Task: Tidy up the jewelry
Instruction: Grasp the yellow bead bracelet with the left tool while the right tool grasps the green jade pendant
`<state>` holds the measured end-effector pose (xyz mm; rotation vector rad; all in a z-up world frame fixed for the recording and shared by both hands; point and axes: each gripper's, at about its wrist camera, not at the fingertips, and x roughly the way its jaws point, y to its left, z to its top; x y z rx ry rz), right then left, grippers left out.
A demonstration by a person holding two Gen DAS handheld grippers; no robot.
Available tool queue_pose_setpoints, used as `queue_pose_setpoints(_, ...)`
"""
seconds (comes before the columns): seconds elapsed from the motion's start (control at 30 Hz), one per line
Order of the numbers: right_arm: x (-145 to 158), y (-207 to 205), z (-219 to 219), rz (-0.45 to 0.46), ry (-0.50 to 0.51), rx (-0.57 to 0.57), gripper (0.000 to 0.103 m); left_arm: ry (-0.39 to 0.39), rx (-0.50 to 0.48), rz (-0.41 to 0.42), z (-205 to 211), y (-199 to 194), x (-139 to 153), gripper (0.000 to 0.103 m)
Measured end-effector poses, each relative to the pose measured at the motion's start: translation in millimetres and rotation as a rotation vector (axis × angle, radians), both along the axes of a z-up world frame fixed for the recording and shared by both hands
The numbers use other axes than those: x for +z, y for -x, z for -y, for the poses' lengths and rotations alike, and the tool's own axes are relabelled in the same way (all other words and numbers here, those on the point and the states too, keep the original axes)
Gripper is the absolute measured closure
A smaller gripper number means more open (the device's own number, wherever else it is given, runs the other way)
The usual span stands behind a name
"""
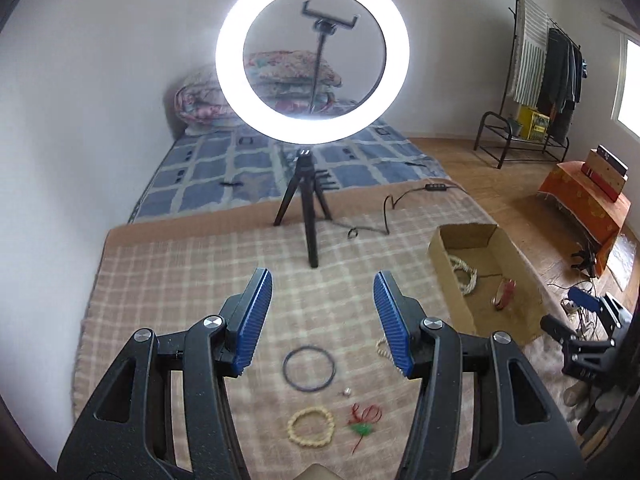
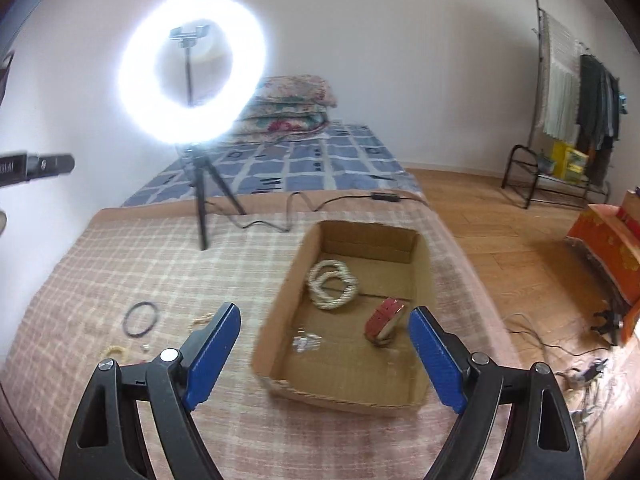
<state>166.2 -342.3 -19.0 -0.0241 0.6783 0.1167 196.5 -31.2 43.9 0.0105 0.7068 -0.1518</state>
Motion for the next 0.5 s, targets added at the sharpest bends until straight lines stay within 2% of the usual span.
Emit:
queue_pose_setpoints(0.2, -6, 4, -35, 0.002, 0.078, 0.078, 0.016, -0.009, 0.047, -0.062, -33, 30, -35, 0.048)
queue_pose_setpoints(0.5, -24, 9, -90, -0.074, 0.124, 0.235, 0.016, 0.016, 0.080, -0.205, -54, 46, -97, 0.048)
